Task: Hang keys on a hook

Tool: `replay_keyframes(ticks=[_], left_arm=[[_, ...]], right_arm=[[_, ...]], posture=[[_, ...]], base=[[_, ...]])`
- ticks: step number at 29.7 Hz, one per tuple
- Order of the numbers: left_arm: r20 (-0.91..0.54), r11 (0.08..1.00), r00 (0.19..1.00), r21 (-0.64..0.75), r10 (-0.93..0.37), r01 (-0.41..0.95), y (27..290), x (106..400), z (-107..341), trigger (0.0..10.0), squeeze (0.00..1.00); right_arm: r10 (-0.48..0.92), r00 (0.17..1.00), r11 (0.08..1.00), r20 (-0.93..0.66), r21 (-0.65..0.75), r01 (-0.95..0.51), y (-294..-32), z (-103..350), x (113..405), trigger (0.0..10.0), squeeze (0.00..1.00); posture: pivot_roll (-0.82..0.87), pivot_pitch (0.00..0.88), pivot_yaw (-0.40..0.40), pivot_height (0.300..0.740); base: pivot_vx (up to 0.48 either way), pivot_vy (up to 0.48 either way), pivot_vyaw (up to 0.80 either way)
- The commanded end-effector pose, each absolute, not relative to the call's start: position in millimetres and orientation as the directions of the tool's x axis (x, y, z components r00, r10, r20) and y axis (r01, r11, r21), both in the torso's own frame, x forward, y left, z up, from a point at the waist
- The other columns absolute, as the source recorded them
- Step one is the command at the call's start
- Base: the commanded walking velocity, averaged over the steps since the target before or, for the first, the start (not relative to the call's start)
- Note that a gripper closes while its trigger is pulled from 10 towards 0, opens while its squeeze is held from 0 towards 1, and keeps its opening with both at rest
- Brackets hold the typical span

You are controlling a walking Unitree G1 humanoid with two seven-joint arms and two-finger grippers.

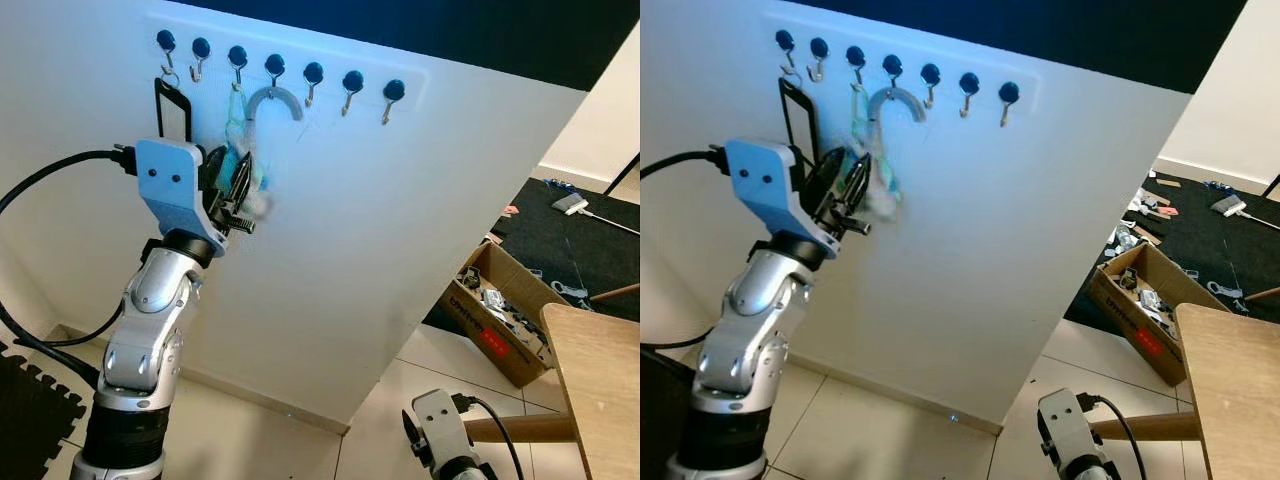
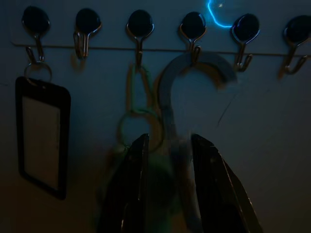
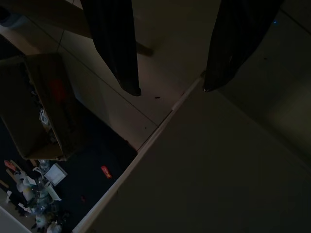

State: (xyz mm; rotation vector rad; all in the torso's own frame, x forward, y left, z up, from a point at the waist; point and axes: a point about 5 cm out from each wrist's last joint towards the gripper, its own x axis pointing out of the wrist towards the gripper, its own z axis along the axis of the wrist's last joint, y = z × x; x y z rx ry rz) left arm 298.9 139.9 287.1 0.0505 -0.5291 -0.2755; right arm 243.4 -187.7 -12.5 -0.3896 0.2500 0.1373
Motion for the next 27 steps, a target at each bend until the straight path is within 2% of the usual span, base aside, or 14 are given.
replay_keyframes(ticks=[1,7,19,21,25,27], left_arm=[[0.491,0.957,0.822,0.114,-0.288,0.267,134,295,285,10.0,0.0],[0.494,0.958,0.821,0.163,-0.287,0.237,131,291,281,10.0,0.0],[0.436,0.966,0.862,0.112,-0.259,0.234,132,282,260,10.0,0.0],[0.393,0.96,0.876,0.105,-0.28,0.26,131,277,249,10.0,0.0],[0.222,0.907,0.879,0.078,-0.421,0.415,118,260,208,10.0,0.0],[0.213,0.907,0.881,0.085,-0.422,0.413,117,259,205,10.0,0.0]], right_arm=[[0.066,0.952,0.918,-0.299,-0.356,-0.175,-192,-20,235,10.0,0.0],[0.066,0.951,0.917,-0.301,-0.358,-0.177,-193,-20,235,10.0,0.0],[0.063,0.949,0.917,-0.308,-0.358,-0.177,-193,-22,233,10.0,0.0],[0.063,0.949,0.917,-0.308,-0.358,-0.176,-193,-22,233,10.0,0.0],[0.06,0.95,0.918,-0.306,-0.356,-0.172,-193,-21,235,10.0,0.0],[0.059,0.95,0.919,-0.305,-0.356,-0.172,-193,-21,235,10.0,0.0]], posture=[[0.13,0.169,-0.091,0.74],[0.13,0.172,-0.091,0.74],[0.13,0.176,-0.085,0.74],[0.14,0.179,-0.083,0.74],[0.14,0.176,-0.085,0.74],[0.14,0.176,-0.085,0.74]], base=[[0.0,0.0,0.0],[0.0,0.0,0.0],[0.0,0.0,0.0],[0.0,0.0,0.0],[0.0,0.0,0.0],[0.0,0.0,0.0]])
